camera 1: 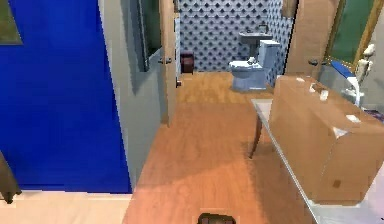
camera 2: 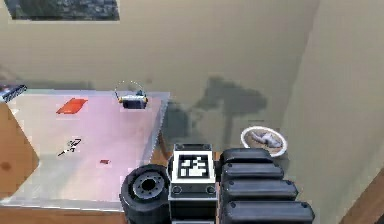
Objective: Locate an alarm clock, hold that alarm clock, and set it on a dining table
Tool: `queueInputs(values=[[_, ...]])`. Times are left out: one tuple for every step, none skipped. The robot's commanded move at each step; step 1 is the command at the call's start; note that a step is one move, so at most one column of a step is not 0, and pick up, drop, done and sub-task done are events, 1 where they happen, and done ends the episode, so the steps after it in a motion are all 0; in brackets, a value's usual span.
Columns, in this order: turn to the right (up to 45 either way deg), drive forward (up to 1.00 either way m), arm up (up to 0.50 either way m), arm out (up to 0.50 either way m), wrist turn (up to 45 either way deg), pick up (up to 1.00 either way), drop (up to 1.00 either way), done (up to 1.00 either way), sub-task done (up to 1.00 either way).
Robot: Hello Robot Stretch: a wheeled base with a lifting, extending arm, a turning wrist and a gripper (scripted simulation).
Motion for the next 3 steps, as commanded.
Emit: queueInputs(values=[[0.0,1.00,0.00,0.00,0.0,0.00,0.00,0.00,0.00],[-33.0,0.00,0.00,0.00,0.0,0.00,0.00,0.00,0.00],[0.0,0.05,0.00,0.00,0.0,0.00,0.00,0.00,0.00]])
